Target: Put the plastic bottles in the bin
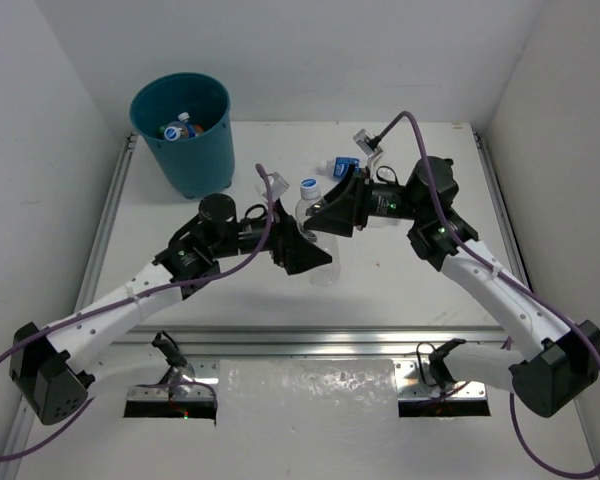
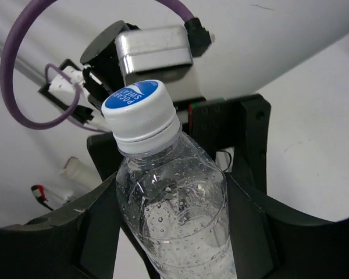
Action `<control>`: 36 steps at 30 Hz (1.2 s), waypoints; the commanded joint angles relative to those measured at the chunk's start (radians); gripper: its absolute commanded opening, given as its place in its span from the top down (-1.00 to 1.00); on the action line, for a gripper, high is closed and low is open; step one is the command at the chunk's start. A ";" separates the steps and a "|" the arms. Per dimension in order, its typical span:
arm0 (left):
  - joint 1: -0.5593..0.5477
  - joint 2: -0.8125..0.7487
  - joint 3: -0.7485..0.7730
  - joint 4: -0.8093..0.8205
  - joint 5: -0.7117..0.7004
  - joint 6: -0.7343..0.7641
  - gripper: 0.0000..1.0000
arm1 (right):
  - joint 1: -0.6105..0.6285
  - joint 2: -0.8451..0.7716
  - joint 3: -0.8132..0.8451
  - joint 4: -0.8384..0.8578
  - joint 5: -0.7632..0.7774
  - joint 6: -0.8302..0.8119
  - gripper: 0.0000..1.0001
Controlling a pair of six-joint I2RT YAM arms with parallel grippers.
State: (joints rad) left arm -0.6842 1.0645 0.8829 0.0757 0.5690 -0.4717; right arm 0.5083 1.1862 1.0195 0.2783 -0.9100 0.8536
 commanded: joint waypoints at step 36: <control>0.678 0.994 1.467 -0.496 -1.146 0.208 -0.35 | -0.132 -0.635 -0.102 -0.755 0.606 -0.478 -0.98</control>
State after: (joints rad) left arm -0.0116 2.1006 2.3245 -0.4618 -0.5377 -0.3080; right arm 0.3717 0.5716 0.9215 -0.4877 -0.2810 0.4049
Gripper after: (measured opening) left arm 0.619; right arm 0.986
